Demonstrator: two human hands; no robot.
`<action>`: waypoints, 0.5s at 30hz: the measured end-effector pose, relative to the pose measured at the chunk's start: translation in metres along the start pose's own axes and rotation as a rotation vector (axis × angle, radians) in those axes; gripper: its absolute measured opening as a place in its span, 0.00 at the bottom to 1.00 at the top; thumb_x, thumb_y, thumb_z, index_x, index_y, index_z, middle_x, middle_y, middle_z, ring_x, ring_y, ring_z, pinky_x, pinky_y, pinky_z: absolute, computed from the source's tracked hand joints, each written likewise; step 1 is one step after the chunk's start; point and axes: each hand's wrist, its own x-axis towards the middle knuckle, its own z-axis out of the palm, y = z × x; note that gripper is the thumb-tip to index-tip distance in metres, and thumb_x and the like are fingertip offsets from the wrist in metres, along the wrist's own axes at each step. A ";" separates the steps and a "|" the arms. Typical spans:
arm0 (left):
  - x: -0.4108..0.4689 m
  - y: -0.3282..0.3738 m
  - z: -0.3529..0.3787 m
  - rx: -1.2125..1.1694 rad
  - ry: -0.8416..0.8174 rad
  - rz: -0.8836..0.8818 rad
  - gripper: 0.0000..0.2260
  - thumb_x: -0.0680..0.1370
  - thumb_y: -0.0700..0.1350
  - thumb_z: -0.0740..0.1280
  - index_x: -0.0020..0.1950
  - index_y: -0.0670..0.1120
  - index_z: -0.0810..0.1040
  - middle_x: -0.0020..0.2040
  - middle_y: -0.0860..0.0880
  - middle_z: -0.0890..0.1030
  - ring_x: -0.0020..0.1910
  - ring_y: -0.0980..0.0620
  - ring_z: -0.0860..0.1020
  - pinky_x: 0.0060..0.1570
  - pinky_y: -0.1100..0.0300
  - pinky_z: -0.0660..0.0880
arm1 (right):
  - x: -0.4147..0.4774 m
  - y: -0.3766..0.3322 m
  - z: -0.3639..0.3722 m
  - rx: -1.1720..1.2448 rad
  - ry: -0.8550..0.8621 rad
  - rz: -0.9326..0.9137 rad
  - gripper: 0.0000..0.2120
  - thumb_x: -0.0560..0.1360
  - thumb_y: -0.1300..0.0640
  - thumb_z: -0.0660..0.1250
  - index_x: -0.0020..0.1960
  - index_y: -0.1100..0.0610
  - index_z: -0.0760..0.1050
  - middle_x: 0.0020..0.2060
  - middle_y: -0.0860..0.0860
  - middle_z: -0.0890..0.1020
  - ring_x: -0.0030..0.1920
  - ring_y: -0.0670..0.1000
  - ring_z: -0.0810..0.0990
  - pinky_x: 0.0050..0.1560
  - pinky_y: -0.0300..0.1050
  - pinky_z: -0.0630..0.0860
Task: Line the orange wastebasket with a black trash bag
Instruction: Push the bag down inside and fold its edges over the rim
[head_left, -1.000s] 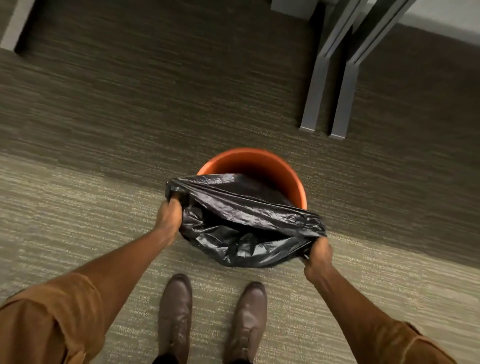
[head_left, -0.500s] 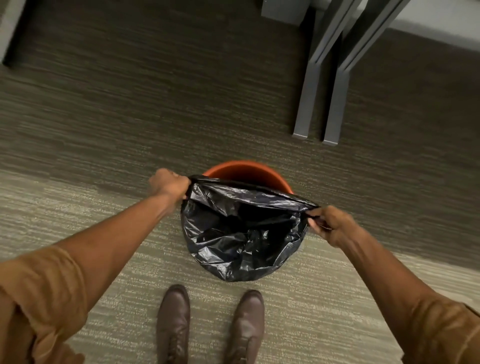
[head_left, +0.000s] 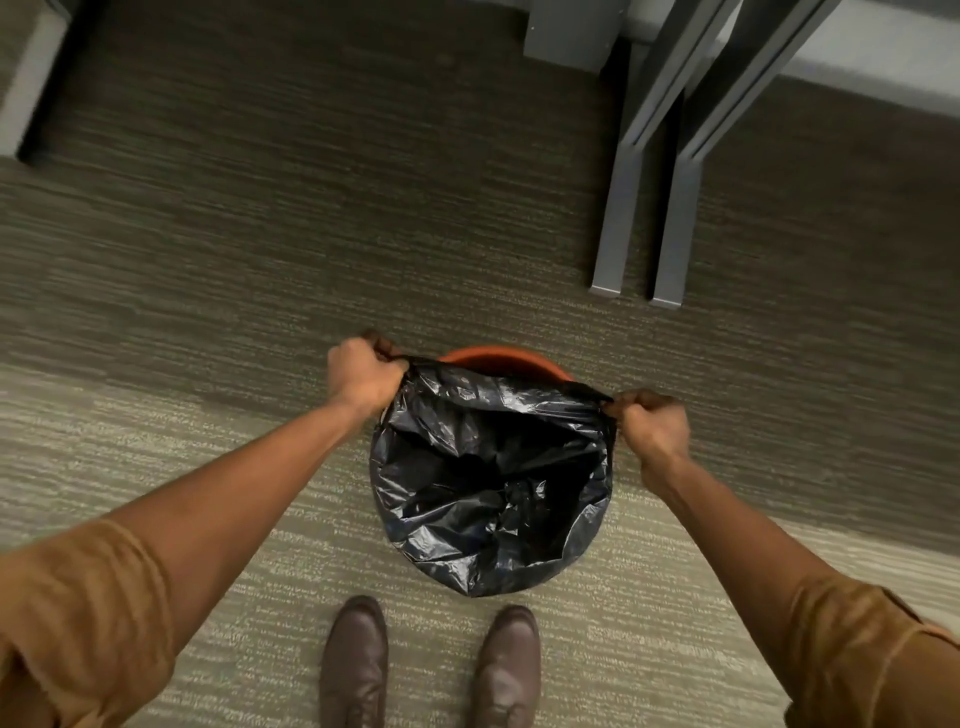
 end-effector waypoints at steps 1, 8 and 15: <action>0.002 -0.001 -0.001 0.004 -0.018 -0.010 0.03 0.79 0.39 0.76 0.51 0.45 0.87 0.48 0.48 0.88 0.48 0.48 0.87 0.53 0.53 0.85 | 0.002 -0.001 0.002 0.033 -0.016 0.013 0.08 0.73 0.65 0.75 0.41 0.53 0.87 0.39 0.47 0.90 0.44 0.51 0.85 0.46 0.47 0.82; 0.020 -0.008 0.005 -0.013 -0.091 0.027 0.04 0.78 0.40 0.78 0.52 0.45 0.87 0.50 0.49 0.89 0.49 0.52 0.85 0.50 0.64 0.81 | 0.017 0.001 0.014 0.123 -0.007 0.047 0.07 0.74 0.55 0.81 0.41 0.54 0.85 0.29 0.42 0.87 0.25 0.37 0.81 0.28 0.32 0.76; 0.030 -0.005 0.019 -0.013 -0.226 0.135 0.09 0.82 0.46 0.75 0.42 0.53 0.83 0.41 0.55 0.86 0.41 0.53 0.83 0.32 0.75 0.73 | 0.029 -0.003 0.028 0.125 -0.137 0.062 0.08 0.78 0.58 0.76 0.50 0.63 0.87 0.47 0.60 0.90 0.45 0.56 0.88 0.50 0.56 0.86</action>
